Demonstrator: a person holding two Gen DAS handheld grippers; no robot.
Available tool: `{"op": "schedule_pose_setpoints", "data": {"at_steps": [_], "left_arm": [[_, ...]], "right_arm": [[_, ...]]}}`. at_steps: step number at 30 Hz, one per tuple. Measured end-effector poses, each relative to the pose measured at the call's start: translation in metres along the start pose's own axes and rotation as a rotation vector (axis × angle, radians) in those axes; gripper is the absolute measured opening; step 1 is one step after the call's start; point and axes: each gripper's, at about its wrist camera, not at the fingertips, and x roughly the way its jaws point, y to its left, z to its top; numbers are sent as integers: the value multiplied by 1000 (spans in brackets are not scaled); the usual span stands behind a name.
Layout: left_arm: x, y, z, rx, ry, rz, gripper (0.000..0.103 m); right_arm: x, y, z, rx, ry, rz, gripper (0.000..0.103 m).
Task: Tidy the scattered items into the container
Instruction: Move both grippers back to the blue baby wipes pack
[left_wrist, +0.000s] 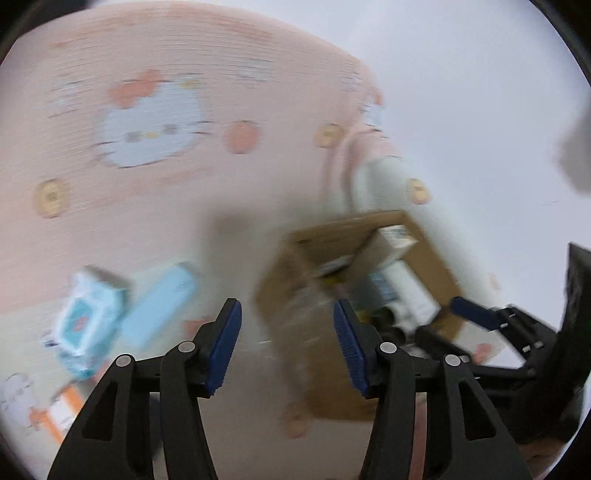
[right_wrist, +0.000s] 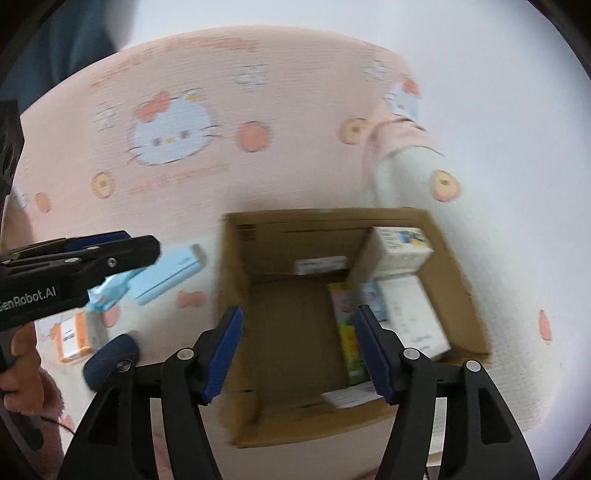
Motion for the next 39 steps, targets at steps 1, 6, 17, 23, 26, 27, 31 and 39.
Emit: {"op": "schedule_pose_setpoints", "data": {"at_steps": [1, 6, 17, 23, 26, 27, 31, 39], "left_arm": [[1, 11, -7, -9, -5, 26, 58], [-11, 85, -44, -117, -3, 145, 58], [3, 191, -86, -347, 61, 242, 58], [34, 233, -87, -505, 98, 136, 58], [44, 251, -87, -570, 86, 128, 58], [47, 257, -87, -584, 83, 147, 58], [58, 275, -86, -626, 96, 197, 58], [77, 305, -93, -735, 123, 218, 58]], "right_arm": [[1, 9, -1, -10, 3, 11, 63], [15, 60, -9, -74, 34, 91, 66], [82, 123, -6, -144, 155, 201, 67], [124, 150, 9, -159, 201, 261, 68], [150, 163, 17, -137, 223, 342, 68], [159, 167, 20, -126, 232, 360, 68], [192, 185, 28, -109, 265, 417, 68], [244, 205, 43, -53, 268, 526, 68]]}}
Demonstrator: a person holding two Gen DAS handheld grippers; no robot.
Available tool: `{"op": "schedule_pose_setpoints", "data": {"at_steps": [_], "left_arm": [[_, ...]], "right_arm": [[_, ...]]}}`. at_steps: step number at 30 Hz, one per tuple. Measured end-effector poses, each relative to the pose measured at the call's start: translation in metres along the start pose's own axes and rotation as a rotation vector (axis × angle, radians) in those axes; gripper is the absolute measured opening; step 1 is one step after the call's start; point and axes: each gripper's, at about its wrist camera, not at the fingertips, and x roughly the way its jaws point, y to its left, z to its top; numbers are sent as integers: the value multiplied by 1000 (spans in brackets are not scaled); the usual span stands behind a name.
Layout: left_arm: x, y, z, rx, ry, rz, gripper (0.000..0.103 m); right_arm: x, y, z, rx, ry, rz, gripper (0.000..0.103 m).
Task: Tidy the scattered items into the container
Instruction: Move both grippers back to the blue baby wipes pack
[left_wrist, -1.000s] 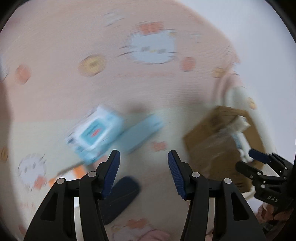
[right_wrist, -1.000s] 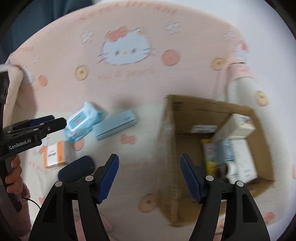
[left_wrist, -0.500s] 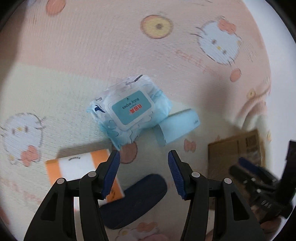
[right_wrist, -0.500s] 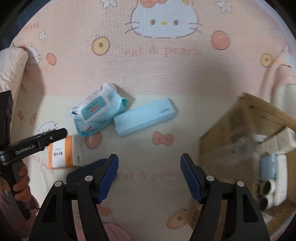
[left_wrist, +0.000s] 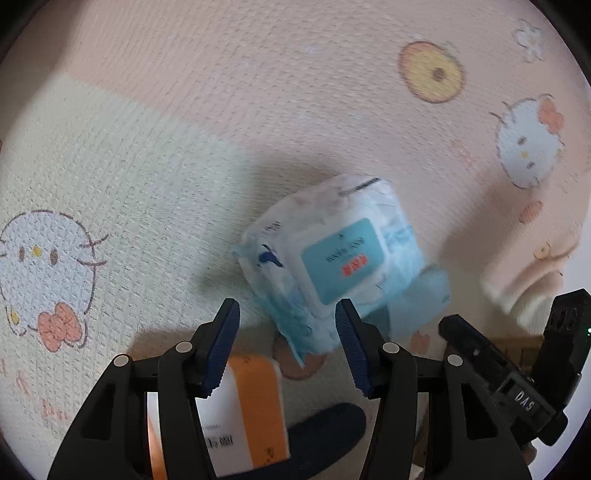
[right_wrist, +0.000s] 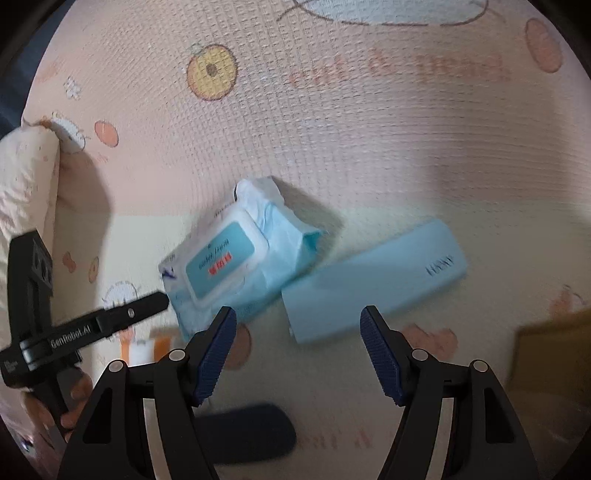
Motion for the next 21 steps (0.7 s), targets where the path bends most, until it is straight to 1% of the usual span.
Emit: {"op": "schedule_pose_setpoints", "data": {"at_steps": [3, 6, 9, 10, 11, 12, 13, 14, 16, 18, 20, 21], "left_arm": [[5, 5, 2, -32, -5, -8, 58], [10, 11, 3, -85, -24, -31, 58], [18, 12, 3, -110, -13, -29, 58], [19, 12, 3, -114, -14, -27, 58], [22, 12, 2, -119, -19, -25, 55], [25, 11, 2, -117, -23, -13, 54], [26, 10, 2, -112, -29, -21, 54], [27, 7, 2, -99, -33, -27, 53], [28, 3, 3, -82, -39, -21, 51], [28, 4, 3, -81, -46, -20, 51], [29, -2, 7, -88, -43, -24, 50], [28, -1, 8, -103, -41, -25, 48]], "right_arm": [[10, -9, 8, 45, -37, 46, 68], [15, -22, 12, 112, -125, 80, 68], [26, -27, 16, 116, -165, 128, 68], [30, -27, 18, 107, -166, 146, 68], [34, -28, 20, 97, -165, 156, 68], [40, -26, 20, 76, -161, 156, 67], [44, -24, 21, 58, -155, 141, 65], [47, -22, 22, 42, -153, 121, 59], [56, -19, 25, 6, -140, 108, 53], [65, -18, 28, 9, -121, 101, 53], [72, -19, 31, 33, -117, 146, 53], [71, -18, 31, 34, -124, 143, 53]]}}
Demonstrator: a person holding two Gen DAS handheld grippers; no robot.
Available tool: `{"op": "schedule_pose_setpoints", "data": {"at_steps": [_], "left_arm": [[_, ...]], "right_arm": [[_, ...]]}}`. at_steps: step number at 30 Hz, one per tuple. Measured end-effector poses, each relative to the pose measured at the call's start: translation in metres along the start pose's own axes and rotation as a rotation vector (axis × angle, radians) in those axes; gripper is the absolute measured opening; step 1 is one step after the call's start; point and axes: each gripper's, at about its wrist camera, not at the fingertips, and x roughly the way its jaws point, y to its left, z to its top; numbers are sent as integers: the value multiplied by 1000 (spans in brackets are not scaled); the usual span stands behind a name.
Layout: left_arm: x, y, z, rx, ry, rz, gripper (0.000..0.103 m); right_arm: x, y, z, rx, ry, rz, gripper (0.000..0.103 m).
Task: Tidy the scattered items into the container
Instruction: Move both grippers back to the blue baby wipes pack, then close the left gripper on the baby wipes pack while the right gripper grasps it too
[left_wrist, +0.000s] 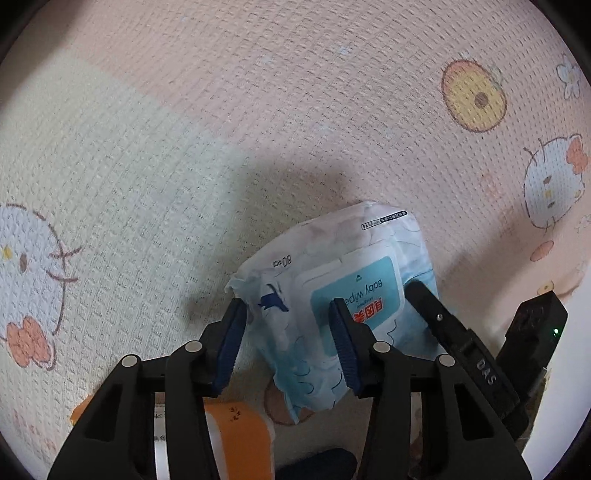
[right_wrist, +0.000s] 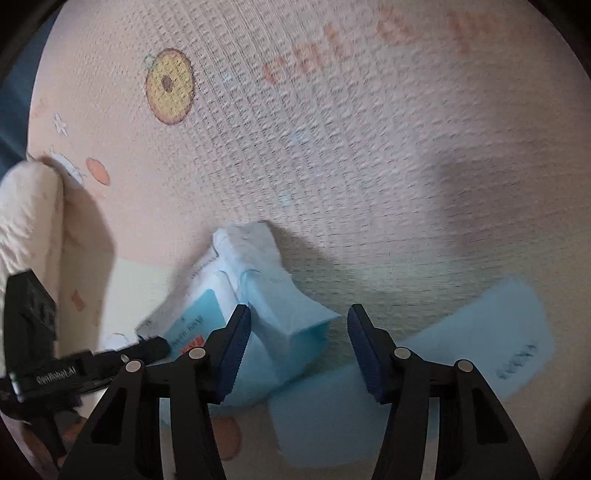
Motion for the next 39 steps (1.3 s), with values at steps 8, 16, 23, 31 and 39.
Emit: {"op": "schedule_pose_setpoints", "data": {"at_steps": [8, 16, 23, 31, 39], "left_arm": [[-4, 15, 6, -178, -24, 6, 47], [16, -15, 12, -149, -32, -47, 47], [23, -16, 31, -115, -27, -81, 45], [44, -62, 52, 58, 38, -127, 43], [57, -113, 13, 219, 99, -141, 42]], "right_arm": [[7, 4, 7, 5, 20, 7, 53], [19, 18, 16, 24, 44, 32, 51], [9, 20, 14, 5, 9, 53, 27], [-28, 18, 3, 1, -17, -46, 22], [-69, -2, -21, 80, -31, -134, 22]]}}
